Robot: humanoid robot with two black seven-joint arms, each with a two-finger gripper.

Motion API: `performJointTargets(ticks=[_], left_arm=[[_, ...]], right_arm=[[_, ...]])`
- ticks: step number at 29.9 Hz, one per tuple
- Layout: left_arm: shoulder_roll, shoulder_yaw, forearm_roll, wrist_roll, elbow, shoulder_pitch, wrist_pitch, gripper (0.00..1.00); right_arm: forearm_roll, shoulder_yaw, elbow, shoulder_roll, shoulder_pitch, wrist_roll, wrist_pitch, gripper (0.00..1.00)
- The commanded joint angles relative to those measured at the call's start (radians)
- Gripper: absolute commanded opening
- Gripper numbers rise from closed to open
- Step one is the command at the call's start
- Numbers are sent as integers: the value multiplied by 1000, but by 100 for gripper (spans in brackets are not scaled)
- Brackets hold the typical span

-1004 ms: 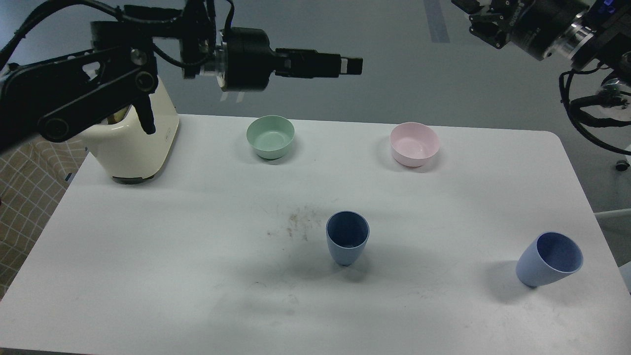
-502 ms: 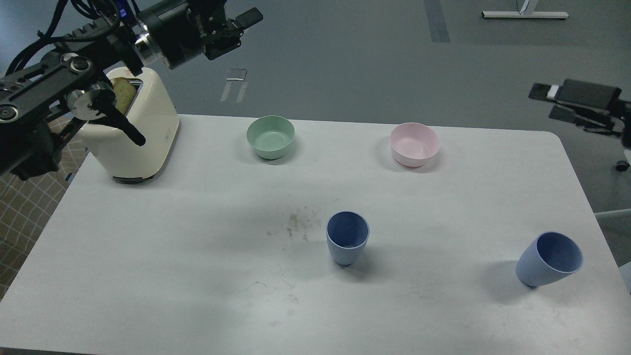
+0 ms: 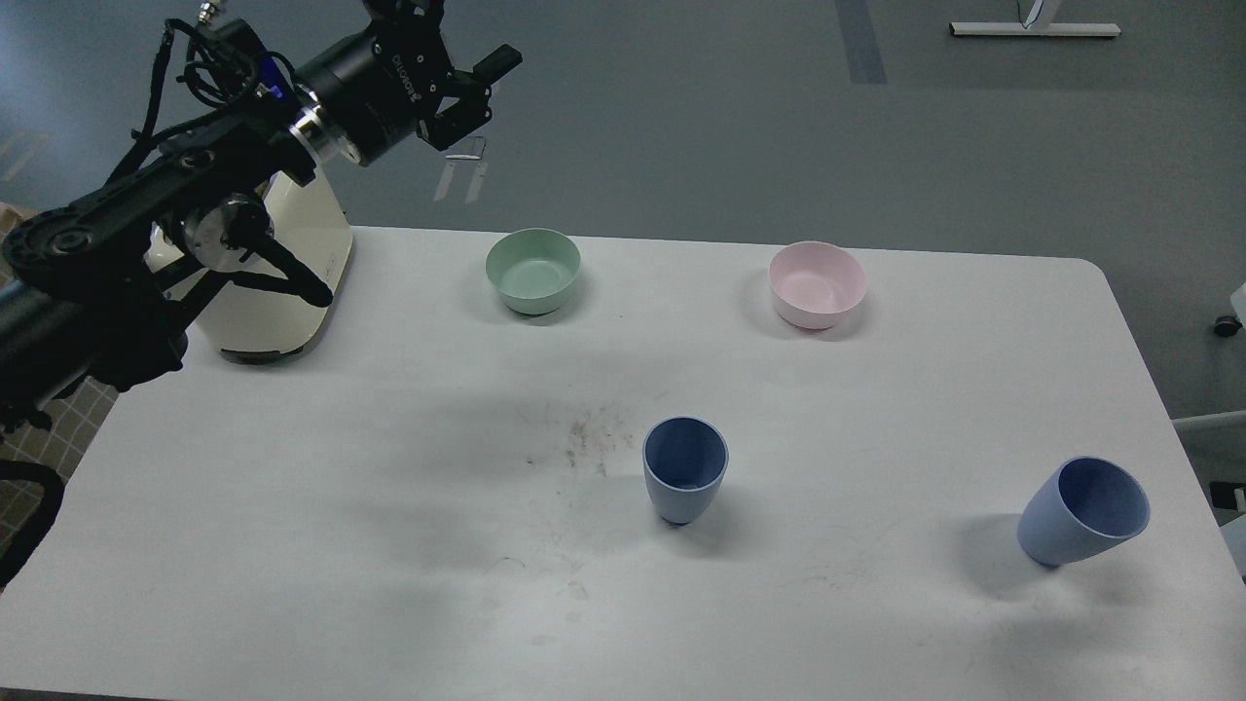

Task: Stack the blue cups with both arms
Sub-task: 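Withdraw the left arm and reach the right gripper to the other blue cup, then grasp the blue cup nearest the right gripper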

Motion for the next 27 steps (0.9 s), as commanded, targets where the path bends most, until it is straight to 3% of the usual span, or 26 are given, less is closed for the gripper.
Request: performJointTargets(ticks=[1,6,16,24,26,27], left_arm=[[-22,-44,-1,-1,-1,19,-2,98],[-35,-50,-1,-1,-2,28,-2,98],[-38,-64,0,-1,-13,73,-4,98],[-36,-66,-1,-1,-14,79,-4,98],[-36,-67,0,-1,-14,82,-4,98],[-36,-67,-1,-1,-16,82,-4,98]], right_arm=[[5,1,-2,7,-2,0,-6,100],[26,0,-5,30,-5,0,-28,98],[86,-2,-26,119,-67,0,-34,76],[91,1,-71,193,-84,0,-46,75],[91,1,-81,210,-85,0,-46,69],[91,1,-87,220,-85,0,-45,53]])
